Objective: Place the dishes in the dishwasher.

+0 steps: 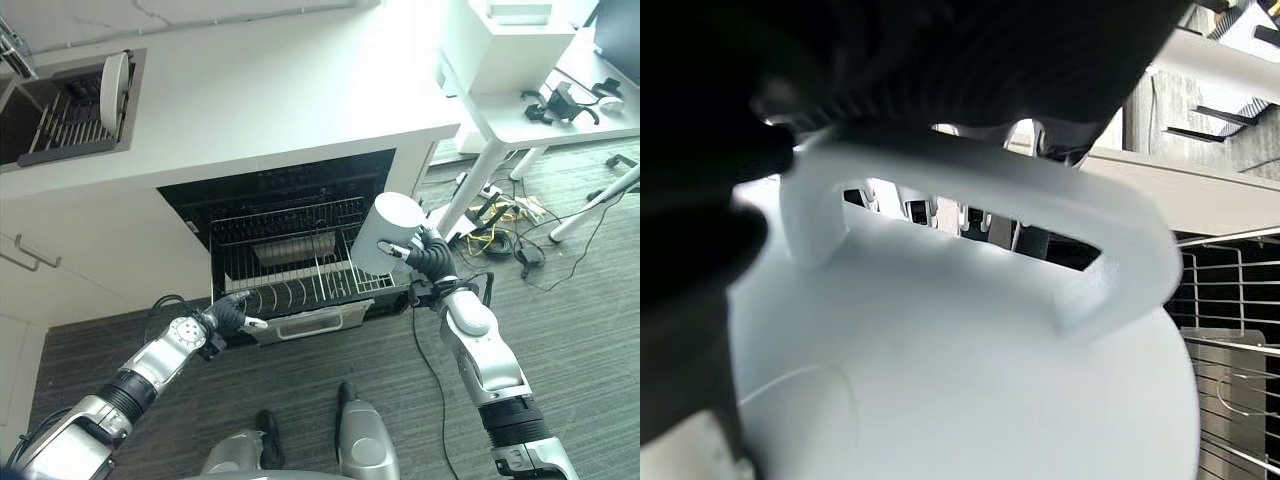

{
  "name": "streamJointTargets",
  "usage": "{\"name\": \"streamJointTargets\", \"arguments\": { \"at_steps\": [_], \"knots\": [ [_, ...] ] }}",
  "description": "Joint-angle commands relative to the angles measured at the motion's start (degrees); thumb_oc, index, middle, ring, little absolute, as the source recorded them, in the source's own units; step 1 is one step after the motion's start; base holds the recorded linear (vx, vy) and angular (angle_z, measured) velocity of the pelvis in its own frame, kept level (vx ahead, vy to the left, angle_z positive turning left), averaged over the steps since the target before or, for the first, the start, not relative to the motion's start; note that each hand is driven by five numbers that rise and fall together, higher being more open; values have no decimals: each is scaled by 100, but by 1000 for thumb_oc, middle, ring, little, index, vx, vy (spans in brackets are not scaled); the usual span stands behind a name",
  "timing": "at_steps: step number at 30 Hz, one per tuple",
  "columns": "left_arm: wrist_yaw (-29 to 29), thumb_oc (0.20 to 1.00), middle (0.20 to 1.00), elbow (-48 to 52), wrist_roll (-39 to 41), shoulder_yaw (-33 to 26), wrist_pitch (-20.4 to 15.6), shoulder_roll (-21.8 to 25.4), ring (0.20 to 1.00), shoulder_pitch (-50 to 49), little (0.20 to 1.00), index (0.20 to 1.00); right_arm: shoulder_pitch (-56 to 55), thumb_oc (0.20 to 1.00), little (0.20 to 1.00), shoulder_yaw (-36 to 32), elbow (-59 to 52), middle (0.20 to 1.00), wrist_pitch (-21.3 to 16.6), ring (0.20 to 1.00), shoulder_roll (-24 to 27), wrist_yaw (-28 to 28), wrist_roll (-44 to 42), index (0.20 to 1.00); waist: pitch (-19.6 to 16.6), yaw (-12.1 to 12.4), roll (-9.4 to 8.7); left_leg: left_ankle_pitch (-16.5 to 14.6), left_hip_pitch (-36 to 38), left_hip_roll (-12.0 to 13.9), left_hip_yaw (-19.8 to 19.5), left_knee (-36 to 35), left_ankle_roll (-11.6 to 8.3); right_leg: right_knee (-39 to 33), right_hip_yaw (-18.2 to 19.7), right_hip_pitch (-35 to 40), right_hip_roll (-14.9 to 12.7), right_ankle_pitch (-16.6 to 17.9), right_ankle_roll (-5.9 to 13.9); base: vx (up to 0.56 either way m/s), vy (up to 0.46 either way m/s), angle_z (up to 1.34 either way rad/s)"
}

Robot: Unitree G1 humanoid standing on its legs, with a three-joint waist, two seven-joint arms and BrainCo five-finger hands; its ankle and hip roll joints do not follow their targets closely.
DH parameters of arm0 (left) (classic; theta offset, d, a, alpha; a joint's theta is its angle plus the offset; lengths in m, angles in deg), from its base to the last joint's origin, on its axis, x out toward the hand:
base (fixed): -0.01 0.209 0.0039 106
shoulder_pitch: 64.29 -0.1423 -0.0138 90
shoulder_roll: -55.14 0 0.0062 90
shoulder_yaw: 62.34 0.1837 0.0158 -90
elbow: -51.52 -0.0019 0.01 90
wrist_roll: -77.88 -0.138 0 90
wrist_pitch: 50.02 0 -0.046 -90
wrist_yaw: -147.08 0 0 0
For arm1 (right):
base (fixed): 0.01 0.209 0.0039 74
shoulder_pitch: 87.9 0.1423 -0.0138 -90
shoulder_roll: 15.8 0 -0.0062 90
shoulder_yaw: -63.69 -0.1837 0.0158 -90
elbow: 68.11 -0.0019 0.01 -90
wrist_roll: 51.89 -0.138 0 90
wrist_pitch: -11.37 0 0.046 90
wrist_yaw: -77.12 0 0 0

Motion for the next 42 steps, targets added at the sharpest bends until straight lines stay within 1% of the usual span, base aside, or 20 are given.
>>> {"name": "streamJointTargets", "arguments": {
  "at_steps": [1,2,3,4,7,8,11,13,15,17,19,20,24,27,29,31,32,35,38,42],
  "knots": [
    [-1704,1000,1000,-230,-340,193,193,-155,1000,-252,1000,1000,426,200,200,-6,-419,200,-302,200,55,150,-183,200,-290,-43,-31,-574,-22,227,149,312,-66,54,-31,178,-262,-430,548,-16,33,-5],
    [-2200,1000,1000,-504,-701,439,172,-196,1000,-277,1000,1000,553,200,200,22,-375,200,-260,200,61,226,-168,200,-307,-111,-8,-584,-8,232,187,312,-67,54,-17,180,-262,-439,550,-13,44,-9],
    [-2522,1000,1000,-747,-882,542,186,-216,1000,-274,1000,1000,656,200,200,73,-337,200,-237,200,67,245,-172,200,-312,-145,-6,-586,3,235,205,312,-73,54,-3,183,-265,-441,552,-6,64,-16],
    [-2752,1000,1000,-1145,-1285,707,-13,-261,1000,-254,1000,1000,801,200,200,158,-315,200,-162,200,91,243,-174,200,-332,-188,7,-593,10,226,220,312,-74,54,12,183,-263,-452,548,1,62,-24],
    [-3138,1000,1000,-1351,-2157,1177,-256,-206,1000,-269,1000,1000,1071,200,200,230,-198,200,-41,200,184,342,-201,200,-361,-249,51,-607,9,190,210,312,-81,54,75,190,-246,-499,527,2,74,-14],
    [-3264,1000,1000,-1314,-2342,1314,-240,-182,1000,-274,1000,1000,1151,200,200,250,-137,200,-38,200,184,389,-168,200,-358,-256,65,-604,2,177,205,312,-84,54,87,193,-241,-510,521,-34,97,-1],
    [-3669,1000,1000,-829,-2607,1531,47,-124,1000,-346,1000,1000,1338,200,200,257,-61,200,50,200,201,547,37,200,-325,-216,122,-592,-49,131,166,312,-101,54,61,187,-263,-544,502,-67,76,-2],
    [-3844,1000,1000,-406,-3115,1638,58,47,1000,-379,1000,1000,1378,200,200,233,-29,200,108,200,283,632,197,200,-312,-148,148,-576,-85,115,120,312,-119,54,-7,197,-298,-556,501,-54,42,2],
    [-4222,1000,1000,68,-3393,1744,-4,321,1000,-383,1000,1000,1431,200,200,251,41,200,139,200,395,694,318,200,-303,-78,150,-569,-112,102,80,312,-134,54,-73,209,-335,-563,506,-30,14,6],
    [-4752,1000,1000,742,-3582,1817,42,598,1000,-399,1000,1000,1490,200,200,273,188,200,173,200,484,724,440,200,-295,15,150,-581,-127,88,36,312,-135,54,-136,218,-364,-574,514,-14,-13,5],
    [-5134,1000,1000,1251,-3579,1853,146,815,1000,-375,1000,1000,1621,200,200,360,419,200,218,200,520,720,526,200,-282,110,129,-580,-152,76,-16,312,-141,54,-203,232,-383,-582,514,-14,-32,8],
    [-5235,1000,1000,1459,-3503,1833,181,908,1000,-365,1000,1000,1702,200,200,396,538,200,258,200,560,738,565,200,-268,166,120,-574,-177,68,-50,312,-147,54,-229,231,-387,-584,509,-27,-38,12],
    [-5285,1000,1000,1783,-3263,1691,261,1118,1000,-367,1000,1000,1935,200,200,505,1077,200,267,200,671,812,677,200,-203,327,86,-543,-292,51,-143,312,-163,54,-317,187,-414,-582,504,-46,-44,22],
    [-5238,1000,1000,1844,-3028,1610,361,1212,1000,-312,1000,1000,2285,200,200,638,1739,200,311,200,818,812,621,200,-120,469,62,-506,-389,34,-227,312,-177,54,-397,147,-437,-564,497,-28,-55,20],
    [-5225,1000,1000,1843,-2908,1625,413,1285,1000,-219,1000,1000,2644,200,200,766,2251,200,284,200,950,789,482,200,-40,555,58,-479,-470,25,-274,312,-195,54,-436,100,-450,-550,492,-52,-56,22],
    [-5115,1000,1000,1693,-2796,1707,357,1417,1000,35,1000,1000,3378,200,200,1072,3057,200,409,200,1128,726,245,200,154,684,70,-412,-650,2,-383,312,-236,54,-461,-27,-457,-508,484,-76,-72,16],
    [-5065,1000,1000,1658,-2708,1731,381,1433,1000,96,1000,1000,3525,200,200,1157,3226,200,437,200,1151,706,164,200,199,700,75,-400,-690,-6,-408,312,-243,54,-456,-59,-454,-500,482,-56,-67,12],
    [-4718,1000,1000,1579,-2254,1748,371,1566,1000,378,1000,1000,4164,200,200,1448,3872,200,474,200,1266,601,26,200,462,774,117,-326,-900,-39,-507,312,-275,54,-400,-242,-431,-454,459,-60,-44,17],
    [-4373,1000,1000,1583,-1827,1687,239,1712,1000,541,1000,1000,4540,200,200,1597,4217,200,549,200,1375,501,-59,200,638,809,172,-288,-1060,-65,-566,312,-298,54,-350,-402,-419,-417,450,-78,-18,7],
    [-3574,1000,1000,1709,-996,1541,-6,1867,1000,725,1000,1000,5029,200,200,1907,4635,200,717,200,1502,344,-222,200,858,838,265,-245,-1254,-81,-622,312,-333,54,-320,-616,-420,-355,449,-66,-2,1]
  ]
}}
